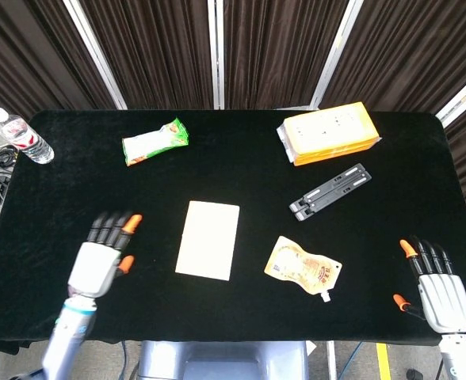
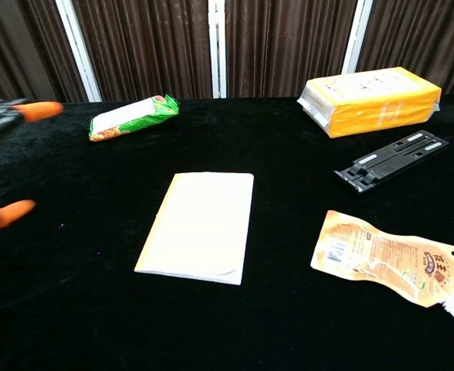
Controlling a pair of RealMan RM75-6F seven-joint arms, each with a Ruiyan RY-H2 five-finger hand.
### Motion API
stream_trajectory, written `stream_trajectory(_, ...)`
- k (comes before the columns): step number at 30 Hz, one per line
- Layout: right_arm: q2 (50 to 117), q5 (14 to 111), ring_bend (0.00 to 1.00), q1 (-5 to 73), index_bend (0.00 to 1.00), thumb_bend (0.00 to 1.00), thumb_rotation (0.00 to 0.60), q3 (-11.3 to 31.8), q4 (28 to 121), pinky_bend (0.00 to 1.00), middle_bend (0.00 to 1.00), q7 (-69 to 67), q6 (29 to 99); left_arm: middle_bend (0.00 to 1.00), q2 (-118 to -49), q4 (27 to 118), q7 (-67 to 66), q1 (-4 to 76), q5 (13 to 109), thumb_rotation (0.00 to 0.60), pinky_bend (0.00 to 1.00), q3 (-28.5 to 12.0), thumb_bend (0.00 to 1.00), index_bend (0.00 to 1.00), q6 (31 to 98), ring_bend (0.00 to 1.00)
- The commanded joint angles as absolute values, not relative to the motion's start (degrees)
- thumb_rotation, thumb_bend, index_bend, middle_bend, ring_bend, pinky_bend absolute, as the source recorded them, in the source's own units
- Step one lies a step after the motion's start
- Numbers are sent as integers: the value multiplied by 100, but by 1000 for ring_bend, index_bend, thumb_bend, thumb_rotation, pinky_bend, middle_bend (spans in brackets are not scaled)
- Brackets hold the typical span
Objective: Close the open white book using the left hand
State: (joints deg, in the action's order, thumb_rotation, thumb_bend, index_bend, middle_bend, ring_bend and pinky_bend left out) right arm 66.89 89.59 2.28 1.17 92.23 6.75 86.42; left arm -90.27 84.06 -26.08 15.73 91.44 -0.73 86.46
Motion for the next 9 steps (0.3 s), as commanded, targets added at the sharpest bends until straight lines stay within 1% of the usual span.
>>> stream_trajectory(1,6689,8954,0,238,0,45,600,136,9254,0,0,671,8646,0,-8569,8682,-2515,1261,8732,600,0,19,209,0,8677,0)
stream_trajectory(4,6686,8971,0,246,0,44,600,171,9271,0,0,677,8694,0,-8230,8863,-2388,1083,8566,600,0,29,192,0,8777,0)
stream_trajectory(9,6678,8933,0,244,0,44,600,204,9253,0,0,632,8712,0,-7898,8950,-2150,850,8560,600,0,125,145,0,8935,0)
